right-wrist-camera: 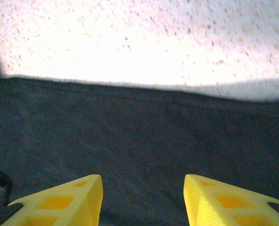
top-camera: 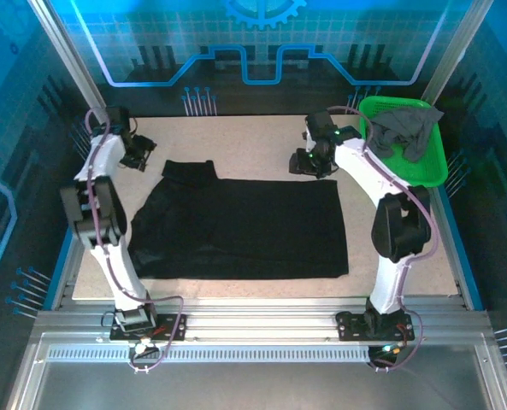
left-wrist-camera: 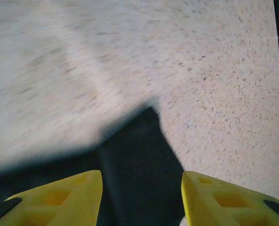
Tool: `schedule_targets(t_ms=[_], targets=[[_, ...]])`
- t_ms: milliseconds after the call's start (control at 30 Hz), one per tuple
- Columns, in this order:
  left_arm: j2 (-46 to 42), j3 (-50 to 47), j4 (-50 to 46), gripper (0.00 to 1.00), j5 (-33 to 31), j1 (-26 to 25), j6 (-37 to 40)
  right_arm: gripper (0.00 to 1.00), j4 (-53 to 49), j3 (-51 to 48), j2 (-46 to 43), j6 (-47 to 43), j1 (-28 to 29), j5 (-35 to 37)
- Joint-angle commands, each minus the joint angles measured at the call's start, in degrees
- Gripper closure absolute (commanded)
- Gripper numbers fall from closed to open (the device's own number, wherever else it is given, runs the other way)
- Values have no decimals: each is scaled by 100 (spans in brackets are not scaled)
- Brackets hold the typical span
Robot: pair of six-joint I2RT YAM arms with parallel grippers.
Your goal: Fold and stack the t-shirts
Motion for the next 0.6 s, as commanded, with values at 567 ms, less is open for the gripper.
schedule_targets(t_ms=[567], targets=[[1831,1455,-658,50,-627,-534,1442,49,-358,460,466,-9,-246,-341]])
